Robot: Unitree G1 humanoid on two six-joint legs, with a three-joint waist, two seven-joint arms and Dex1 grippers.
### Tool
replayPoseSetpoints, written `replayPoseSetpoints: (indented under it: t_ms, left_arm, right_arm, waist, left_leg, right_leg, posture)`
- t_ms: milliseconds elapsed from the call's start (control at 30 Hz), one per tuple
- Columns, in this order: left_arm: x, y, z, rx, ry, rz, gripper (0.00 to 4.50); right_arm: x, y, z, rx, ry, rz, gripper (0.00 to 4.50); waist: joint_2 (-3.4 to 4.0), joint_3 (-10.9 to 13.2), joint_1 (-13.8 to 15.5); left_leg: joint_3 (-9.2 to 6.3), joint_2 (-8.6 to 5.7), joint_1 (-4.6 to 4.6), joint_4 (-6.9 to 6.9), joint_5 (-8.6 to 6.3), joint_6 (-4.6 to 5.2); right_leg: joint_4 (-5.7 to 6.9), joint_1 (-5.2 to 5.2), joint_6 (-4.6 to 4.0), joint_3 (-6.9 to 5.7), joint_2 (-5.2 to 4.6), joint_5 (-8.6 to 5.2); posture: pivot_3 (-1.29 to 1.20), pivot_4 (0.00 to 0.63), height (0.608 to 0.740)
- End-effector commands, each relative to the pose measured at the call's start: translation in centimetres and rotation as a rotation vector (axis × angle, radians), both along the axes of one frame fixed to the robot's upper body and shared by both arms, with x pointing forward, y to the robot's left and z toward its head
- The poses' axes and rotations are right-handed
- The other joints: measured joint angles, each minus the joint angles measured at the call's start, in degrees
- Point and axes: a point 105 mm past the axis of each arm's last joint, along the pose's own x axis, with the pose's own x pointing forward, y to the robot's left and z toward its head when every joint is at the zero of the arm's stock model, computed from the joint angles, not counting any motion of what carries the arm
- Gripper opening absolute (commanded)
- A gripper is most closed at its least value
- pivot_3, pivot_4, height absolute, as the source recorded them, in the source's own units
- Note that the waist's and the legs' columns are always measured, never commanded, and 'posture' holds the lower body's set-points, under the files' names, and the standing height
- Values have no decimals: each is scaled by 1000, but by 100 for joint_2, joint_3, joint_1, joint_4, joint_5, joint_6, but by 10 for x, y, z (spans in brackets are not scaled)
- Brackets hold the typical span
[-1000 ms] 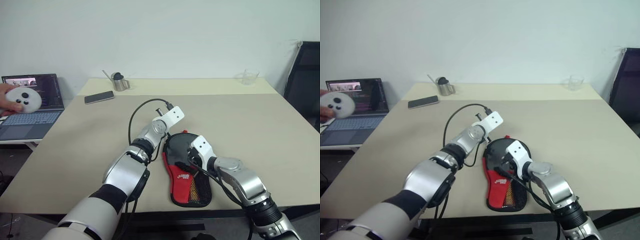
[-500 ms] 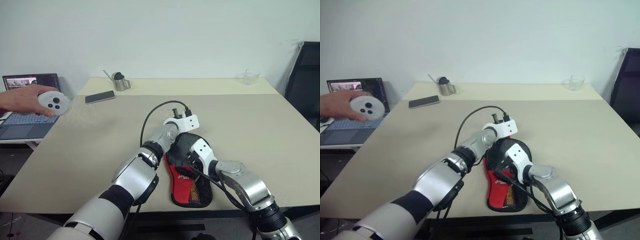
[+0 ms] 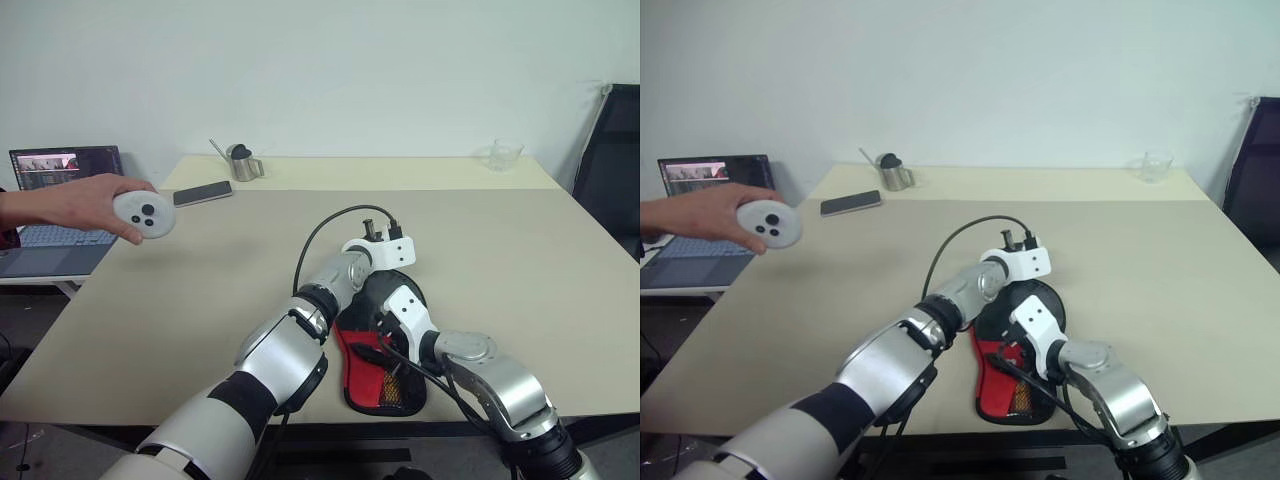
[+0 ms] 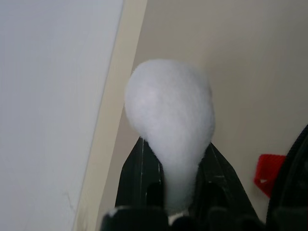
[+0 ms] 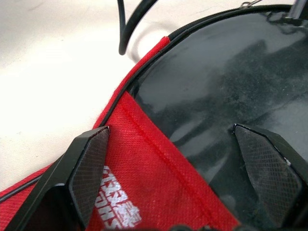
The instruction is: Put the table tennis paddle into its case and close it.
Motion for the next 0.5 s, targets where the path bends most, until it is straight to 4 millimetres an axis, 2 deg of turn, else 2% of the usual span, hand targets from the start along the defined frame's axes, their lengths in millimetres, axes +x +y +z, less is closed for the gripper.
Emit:
replayPoseSetpoints:
  t_ms: [33, 400, 500]
  left_arm:
    - [-5, -24, 24, 2, -81, -80, 311]
    - [-23, -54, 10, 35, -60, -209, 311]
    - [-27, -57, 5, 51, -52, -237, 310]
  right_arm:
    - [-12, -1, -25, -23, 126, -4, 4500]
    - [-16, 2, -27, -13, 138, -12, 4500]
    - [-17, 3, -27, -10, 142, -11, 4500]
  waist:
    - [0, 0, 10]
    - [0, 0, 82]
    - [0, 0, 84]
  left_leg:
    - [0, 0, 0, 0, 0, 0]
    - [0, 0, 0, 0, -1, 2]
    - [0, -1, -1, 0, -1, 2]
  right_leg:
    - [0, 0, 2, 0, 0, -1]
    - [-3, 2, 6, -2, 0, -4]
    - [-3, 2, 6, -2, 0, -4]
  posture:
    - [0, 150, 740]
    - [0, 150, 740]
    - [0, 150, 740]
